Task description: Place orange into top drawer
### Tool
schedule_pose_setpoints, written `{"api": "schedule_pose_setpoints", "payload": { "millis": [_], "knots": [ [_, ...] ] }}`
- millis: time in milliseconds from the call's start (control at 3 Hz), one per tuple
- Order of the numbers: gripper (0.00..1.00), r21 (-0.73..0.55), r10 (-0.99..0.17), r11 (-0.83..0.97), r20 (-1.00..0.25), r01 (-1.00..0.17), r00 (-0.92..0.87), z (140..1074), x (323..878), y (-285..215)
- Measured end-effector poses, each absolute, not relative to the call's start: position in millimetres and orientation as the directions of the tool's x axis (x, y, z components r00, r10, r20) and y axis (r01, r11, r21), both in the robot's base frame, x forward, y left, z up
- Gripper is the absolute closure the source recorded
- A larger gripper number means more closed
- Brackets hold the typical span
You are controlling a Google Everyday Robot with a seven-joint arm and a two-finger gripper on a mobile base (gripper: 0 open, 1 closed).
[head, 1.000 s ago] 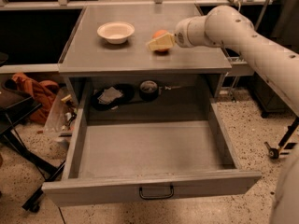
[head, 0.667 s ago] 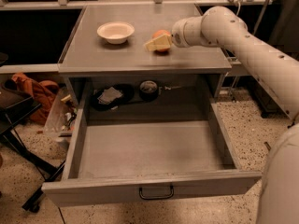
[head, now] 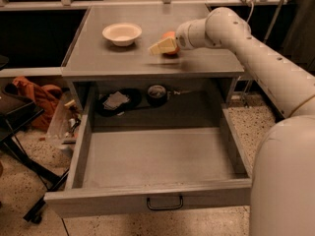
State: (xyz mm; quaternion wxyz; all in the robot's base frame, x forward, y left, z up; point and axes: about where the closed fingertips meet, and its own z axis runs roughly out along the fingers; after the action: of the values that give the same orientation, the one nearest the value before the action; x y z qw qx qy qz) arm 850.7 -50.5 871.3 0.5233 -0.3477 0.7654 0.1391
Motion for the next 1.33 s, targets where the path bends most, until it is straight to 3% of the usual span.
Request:
{"api": "schedule_pose_setpoints", "payload": {
  "millis": [333, 1333],
  "knots": [
    [0.19, -0.122, -0.388, 0.703, -0.892, -0.701, -0.234, 865.7, 856.2, -43.9],
    [0.89, -0.060, -0.378, 0.685, -0.881, -0.727, -0.283, 859.2, 834.4, -39.2]
  ]
}}
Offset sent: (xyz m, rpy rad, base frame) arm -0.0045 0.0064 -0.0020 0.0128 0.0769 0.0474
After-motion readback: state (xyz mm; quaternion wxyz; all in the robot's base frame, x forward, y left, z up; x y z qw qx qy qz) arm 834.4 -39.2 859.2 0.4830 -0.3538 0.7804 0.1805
